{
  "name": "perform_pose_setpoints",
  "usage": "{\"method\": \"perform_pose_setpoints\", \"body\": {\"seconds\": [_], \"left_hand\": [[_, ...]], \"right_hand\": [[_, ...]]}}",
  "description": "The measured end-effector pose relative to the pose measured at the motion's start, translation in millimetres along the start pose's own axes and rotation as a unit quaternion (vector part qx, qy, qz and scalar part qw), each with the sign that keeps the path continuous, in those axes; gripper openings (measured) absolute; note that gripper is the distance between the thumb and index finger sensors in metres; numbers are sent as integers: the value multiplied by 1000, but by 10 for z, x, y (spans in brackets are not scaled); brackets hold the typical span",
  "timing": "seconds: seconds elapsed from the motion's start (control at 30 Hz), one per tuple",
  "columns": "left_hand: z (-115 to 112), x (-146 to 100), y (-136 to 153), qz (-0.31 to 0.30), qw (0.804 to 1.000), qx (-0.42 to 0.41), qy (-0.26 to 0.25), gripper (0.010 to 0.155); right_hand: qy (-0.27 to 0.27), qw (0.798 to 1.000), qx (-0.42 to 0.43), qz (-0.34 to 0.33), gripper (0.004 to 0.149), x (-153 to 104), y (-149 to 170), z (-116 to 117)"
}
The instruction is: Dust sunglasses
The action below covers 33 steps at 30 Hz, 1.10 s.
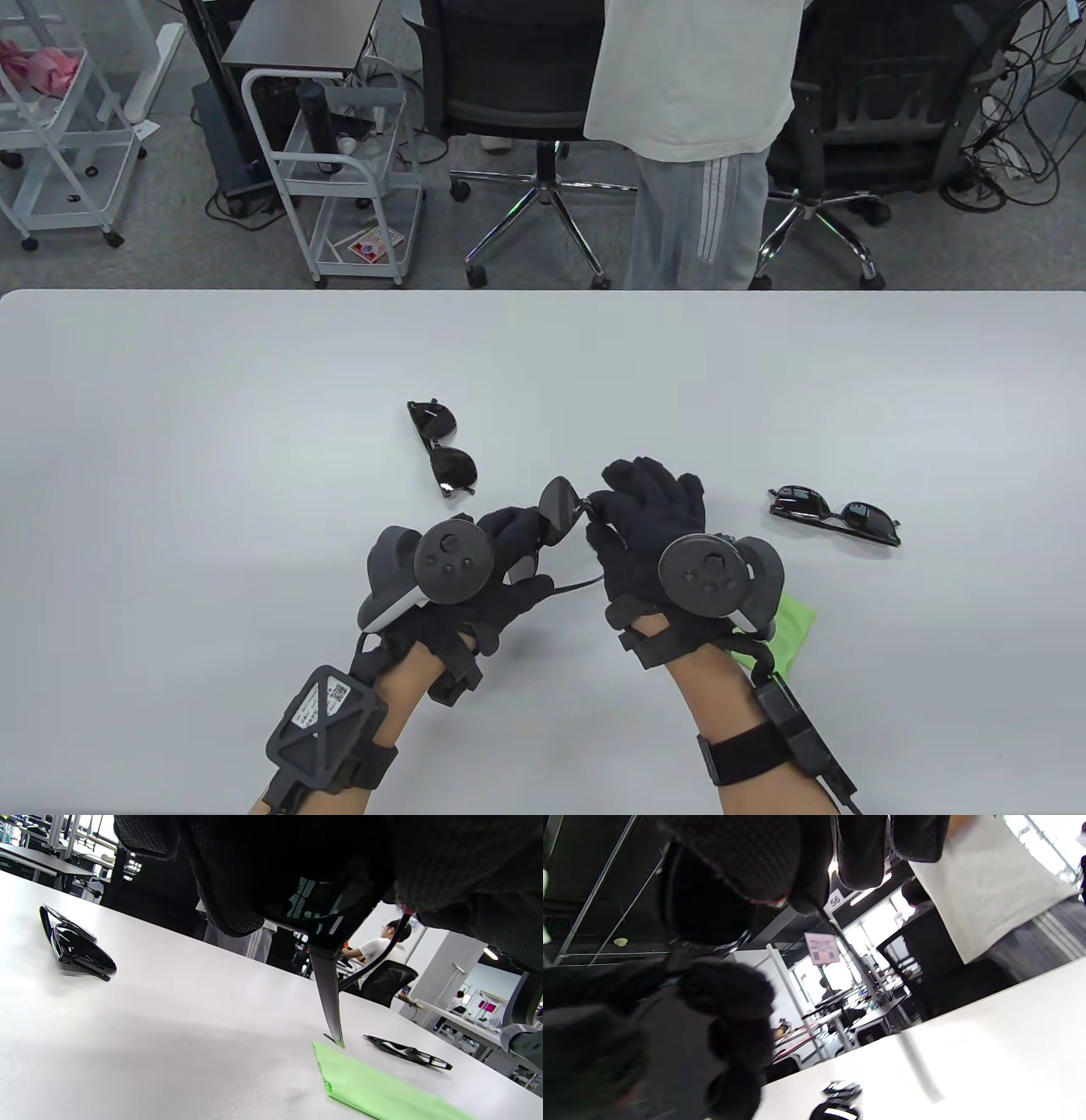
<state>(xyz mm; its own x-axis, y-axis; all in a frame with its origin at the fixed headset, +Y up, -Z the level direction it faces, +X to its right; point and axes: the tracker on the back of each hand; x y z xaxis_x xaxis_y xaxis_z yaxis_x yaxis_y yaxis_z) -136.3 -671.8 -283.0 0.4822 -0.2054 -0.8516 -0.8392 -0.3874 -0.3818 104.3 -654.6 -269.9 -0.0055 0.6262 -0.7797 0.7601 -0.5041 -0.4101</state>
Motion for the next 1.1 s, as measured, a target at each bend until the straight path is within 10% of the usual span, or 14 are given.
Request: {"method": "perform_pose_setpoints", "body": {"seconds": [0.47, 0.73, 1.1], "left_hand": [[-11, 40, 177, 18, 994, -96, 42, 75], [-187, 24, 507, 29, 889, -454, 51, 78], [-236, 38, 348, 1, 883, -465, 67, 82]], "right_hand": [[41, 990, -89, -99, 55, 10, -141, -124], [-71, 970, -69, -222, 55, -128, -555, 156], [-55, 956, -143, -252, 42, -169, -636, 277]]}}
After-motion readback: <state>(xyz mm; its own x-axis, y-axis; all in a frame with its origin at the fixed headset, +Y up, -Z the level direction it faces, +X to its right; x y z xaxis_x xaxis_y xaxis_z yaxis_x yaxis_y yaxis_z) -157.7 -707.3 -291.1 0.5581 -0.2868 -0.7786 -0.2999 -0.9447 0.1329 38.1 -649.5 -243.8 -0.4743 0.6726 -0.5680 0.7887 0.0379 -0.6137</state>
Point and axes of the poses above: the tracker on the back of each hand, its own y axis roughly to the little-finger side, its own x axis roughly from the wrist to the fingertips, z = x × y, and after that the axes turned 14 degrees about y, right-handed
